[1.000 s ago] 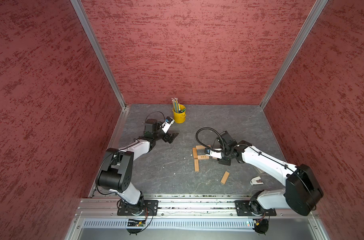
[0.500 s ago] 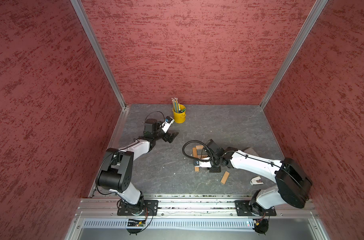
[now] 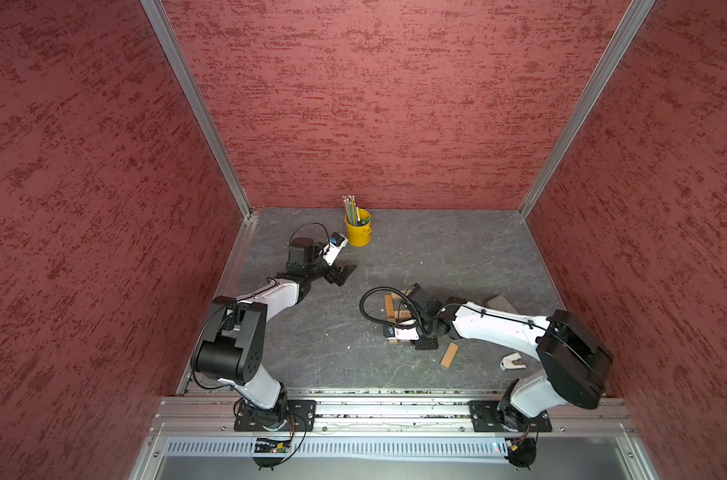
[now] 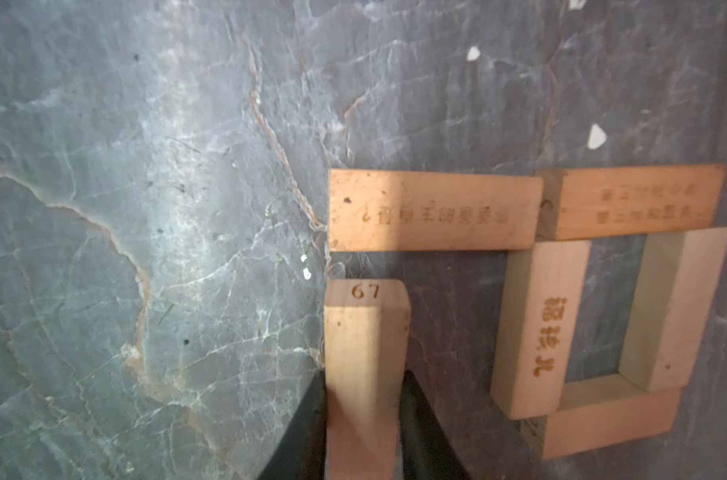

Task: Assemble the number 8 with building blocks
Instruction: Assemble the building block at the center of the board.

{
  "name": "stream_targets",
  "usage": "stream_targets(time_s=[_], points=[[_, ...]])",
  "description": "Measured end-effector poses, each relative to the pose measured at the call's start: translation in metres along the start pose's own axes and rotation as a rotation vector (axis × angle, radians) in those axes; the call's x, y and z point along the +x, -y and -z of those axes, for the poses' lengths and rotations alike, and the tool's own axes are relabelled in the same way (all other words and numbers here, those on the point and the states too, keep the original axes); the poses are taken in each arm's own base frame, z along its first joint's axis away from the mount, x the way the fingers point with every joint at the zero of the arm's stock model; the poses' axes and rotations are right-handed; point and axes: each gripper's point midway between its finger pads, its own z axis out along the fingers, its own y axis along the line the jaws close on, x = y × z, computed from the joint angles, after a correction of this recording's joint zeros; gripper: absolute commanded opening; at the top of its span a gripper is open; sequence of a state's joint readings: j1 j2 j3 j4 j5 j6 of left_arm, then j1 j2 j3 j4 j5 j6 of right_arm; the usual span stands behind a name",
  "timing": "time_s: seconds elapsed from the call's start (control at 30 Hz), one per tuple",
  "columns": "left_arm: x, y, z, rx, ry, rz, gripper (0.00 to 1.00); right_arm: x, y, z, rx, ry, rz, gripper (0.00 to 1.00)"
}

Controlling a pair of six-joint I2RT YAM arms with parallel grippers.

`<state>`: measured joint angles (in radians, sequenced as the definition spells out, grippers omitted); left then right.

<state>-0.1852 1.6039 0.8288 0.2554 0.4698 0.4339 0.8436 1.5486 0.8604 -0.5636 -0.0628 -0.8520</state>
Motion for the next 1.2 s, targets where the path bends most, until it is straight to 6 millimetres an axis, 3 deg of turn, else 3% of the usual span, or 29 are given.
stream_targets(time_s=[1.2], points=[[-0.0055,-0.0001,0.0032,-0.003,0.013,-0.007,0.99,-0.0020,-0.0048,-0.0096,-0.032,0.004,-0.035,0.13]])
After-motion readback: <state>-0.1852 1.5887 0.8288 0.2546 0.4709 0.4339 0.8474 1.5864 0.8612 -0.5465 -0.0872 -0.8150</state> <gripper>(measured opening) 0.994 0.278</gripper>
